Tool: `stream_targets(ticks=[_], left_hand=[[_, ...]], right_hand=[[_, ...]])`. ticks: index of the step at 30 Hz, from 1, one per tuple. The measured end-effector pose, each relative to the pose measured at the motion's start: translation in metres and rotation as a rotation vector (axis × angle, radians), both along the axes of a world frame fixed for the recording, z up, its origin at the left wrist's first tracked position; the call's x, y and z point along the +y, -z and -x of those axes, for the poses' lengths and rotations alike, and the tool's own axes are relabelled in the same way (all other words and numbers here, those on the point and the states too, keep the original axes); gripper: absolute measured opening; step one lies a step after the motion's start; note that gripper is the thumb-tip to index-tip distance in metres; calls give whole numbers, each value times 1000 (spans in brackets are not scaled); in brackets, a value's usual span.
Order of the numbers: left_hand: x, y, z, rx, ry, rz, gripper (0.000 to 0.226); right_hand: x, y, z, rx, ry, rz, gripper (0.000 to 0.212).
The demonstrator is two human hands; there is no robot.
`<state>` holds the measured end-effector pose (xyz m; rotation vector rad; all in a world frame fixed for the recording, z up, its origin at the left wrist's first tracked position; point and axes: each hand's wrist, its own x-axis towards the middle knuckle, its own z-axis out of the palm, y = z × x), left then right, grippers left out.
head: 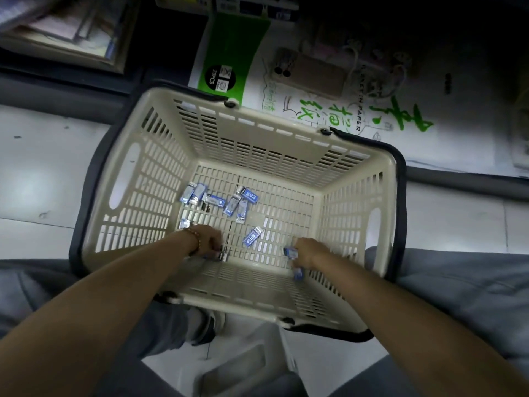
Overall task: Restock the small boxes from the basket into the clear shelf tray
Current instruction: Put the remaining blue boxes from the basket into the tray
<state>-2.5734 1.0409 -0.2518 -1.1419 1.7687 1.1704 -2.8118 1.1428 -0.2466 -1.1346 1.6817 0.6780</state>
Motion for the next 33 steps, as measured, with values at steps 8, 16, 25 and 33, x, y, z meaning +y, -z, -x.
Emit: stream_targets(ticks=[8, 16, 25, 33], left_hand=[[5, 1, -8, 41, -43, 41, 27], [-48, -108, 36, 499, -654, -40, 24], [-60, -277, 58, 980, -878, -275, 17], [-71, -310, 79, 987, -591, -86, 17]], right_hand=[[-8, -10, -4, -303, 481, 84, 25], [-86, -143, 0, -545, 614, 352, 29], [-103, -316, 8, -994, 823, 663, 19], [-109, -333, -8, -857, 705, 865, 24]])
